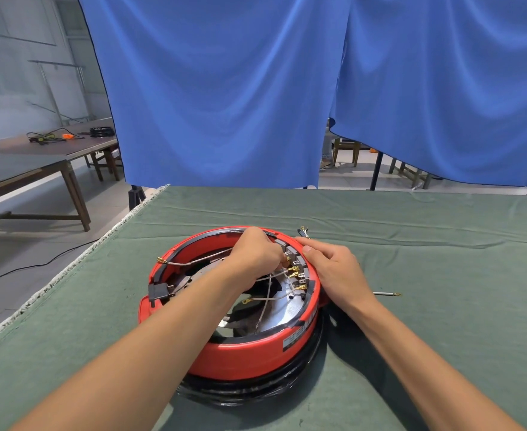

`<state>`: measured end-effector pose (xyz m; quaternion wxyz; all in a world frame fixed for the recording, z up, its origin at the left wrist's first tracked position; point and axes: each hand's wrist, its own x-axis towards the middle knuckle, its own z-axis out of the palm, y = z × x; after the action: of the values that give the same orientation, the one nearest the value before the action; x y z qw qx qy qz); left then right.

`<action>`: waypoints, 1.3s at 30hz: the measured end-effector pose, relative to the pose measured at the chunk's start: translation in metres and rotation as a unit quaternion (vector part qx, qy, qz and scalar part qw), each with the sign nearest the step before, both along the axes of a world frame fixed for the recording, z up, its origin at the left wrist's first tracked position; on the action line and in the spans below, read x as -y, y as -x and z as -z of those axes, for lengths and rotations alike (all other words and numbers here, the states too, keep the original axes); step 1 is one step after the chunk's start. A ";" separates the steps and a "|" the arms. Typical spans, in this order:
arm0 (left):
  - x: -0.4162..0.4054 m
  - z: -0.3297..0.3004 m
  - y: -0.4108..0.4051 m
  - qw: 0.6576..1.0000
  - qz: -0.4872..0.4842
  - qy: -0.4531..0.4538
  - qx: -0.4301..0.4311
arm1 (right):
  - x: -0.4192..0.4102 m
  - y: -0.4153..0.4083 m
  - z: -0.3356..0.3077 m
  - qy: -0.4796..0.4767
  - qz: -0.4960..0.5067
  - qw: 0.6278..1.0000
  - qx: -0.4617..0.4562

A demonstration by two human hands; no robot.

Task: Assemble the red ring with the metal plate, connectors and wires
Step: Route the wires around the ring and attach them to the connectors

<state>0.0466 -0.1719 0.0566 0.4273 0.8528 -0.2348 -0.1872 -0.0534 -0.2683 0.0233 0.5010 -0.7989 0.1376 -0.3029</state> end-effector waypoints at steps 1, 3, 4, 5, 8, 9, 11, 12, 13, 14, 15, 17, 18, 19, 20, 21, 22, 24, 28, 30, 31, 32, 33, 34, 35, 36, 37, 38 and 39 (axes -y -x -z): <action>0.000 0.001 0.000 1.000 0.000 0.002 0.001 | 0.000 0.000 0.000 0.003 -0.001 1.000 0.000; -0.001 0.001 0.000 1.000 0.007 0.010 -0.009 | 0.000 0.001 0.000 0.005 -0.002 1.000 -0.001; -0.002 0.000 0.001 1.000 0.010 0.012 -0.012 | 0.000 0.001 -0.001 0.003 -0.001 1.000 0.000; -0.002 0.000 0.001 1.000 0.012 0.010 -0.011 | 0.000 0.002 -0.001 0.001 -0.001 1.000 0.002; -0.004 0.000 0.000 1.000 0.009 0.002 0.023 | -0.001 0.002 -0.002 -0.003 0.000 1.000 0.007; -0.004 0.001 0.000 0.999 0.008 0.001 0.037 | -0.002 0.002 -0.002 -0.004 -0.001 1.000 0.007; -0.004 0.002 0.001 0.998 0.010 -0.016 0.060 | -0.003 0.001 -0.002 -0.008 -0.005 1.000 0.008; -0.005 0.001 0.003 0.997 0.011 -0.033 0.075 | -0.003 0.001 -0.001 -0.012 -0.005 1.000 0.009; -0.006 0.000 0.005 0.994 0.010 -0.052 0.091 | -0.003 0.000 0.000 -0.016 -0.005 1.000 0.010; -0.008 -0.001 0.008 0.992 0.007 -0.067 0.104 | -0.004 -0.001 0.001 -0.020 -0.007 1.000 0.010; -0.009 -0.002 0.010 0.990 0.006 -0.077 0.115 | -0.005 -0.002 0.001 -0.023 -0.009 1.000 0.010; -0.010 -0.003 0.013 0.988 0.005 -0.083 0.132 | -0.005 -0.003 0.001 -0.034 -0.015 0.999 0.011; -0.011 -0.004 0.014 0.987 0.003 -0.082 0.138 | -0.006 -0.004 0.001 -0.038 -0.016 0.999 0.010; -0.012 -0.004 0.015 0.987 0.002 -0.080 0.140 | -0.006 -0.004 0.002 -0.040 -0.017 0.999 0.009; -0.012 -0.004 0.016 0.987 0.000 -0.081 0.138 | -0.006 -0.004 0.002 -0.041 -0.019 0.999 0.008; -0.013 -0.005 0.017 0.988 -0.003 -0.081 0.134 | -0.007 -0.004 0.002 -0.043 -0.020 0.999 0.008; -0.014 -0.006 0.016 0.989 -0.006 -0.075 0.127 | -0.007 -0.004 0.002 -0.044 -0.019 0.999 0.008; -0.016 -0.009 0.013 0.993 -0.009 -0.055 0.107 | -0.008 -0.004 0.002 -0.049 -0.016 0.999 0.009; -0.023 -0.011 0.012 0.988 0.017 -0.048 0.144 | -0.009 -0.002 0.000 -0.059 -0.024 0.998 0.013; -0.026 -0.006 0.018 0.980 0.041 -0.047 0.191 | -0.009 -0.002 -0.001 -0.063 -0.027 0.998 0.016; -0.027 -0.003 0.020 0.975 0.051 -0.048 0.212 | -0.009 -0.001 -0.001 -0.064 -0.029 0.997 0.017; -0.028 -0.001 0.023 0.968 0.061 -0.053 0.236 | -0.010 -0.001 -0.001 -0.065 -0.031 0.997 0.018; -0.028 0.001 0.024 0.961 0.070 -0.062 0.261 | -0.010 -0.002 0.000 -0.068 -0.033 0.997 0.020; -0.028 0.002 0.025 0.953 0.081 -0.068 0.283 | -0.009 -0.001 0.000 -0.071 -0.035 0.997 0.021; -0.029 0.003 0.025 0.947 0.089 -0.072 0.300 | -0.009 -0.002 0.000 -0.072 -0.035 0.997 0.021; -0.029 0.004 0.026 0.943 0.095 -0.073 0.311 | -0.009 -0.002 0.001 -0.071 -0.035 0.997 0.020; -0.029 0.004 0.026 0.941 0.097 -0.071 0.318 | -0.009 -0.002 0.001 -0.069 -0.034 0.997 0.018; -0.030 0.004 0.026 0.939 0.098 -0.068 0.322 | -0.008 -0.002 0.001 -0.067 -0.033 0.997 0.018; -0.031 0.005 0.026 0.938 0.098 -0.068 0.325 | -0.008 -0.002 0.002 -0.066 -0.031 0.997 0.018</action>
<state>0.0204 -0.1413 0.0519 0.2481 0.8670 -0.4301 0.0431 -0.0512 -0.2603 0.0217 0.5642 -0.7626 0.1230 -0.2916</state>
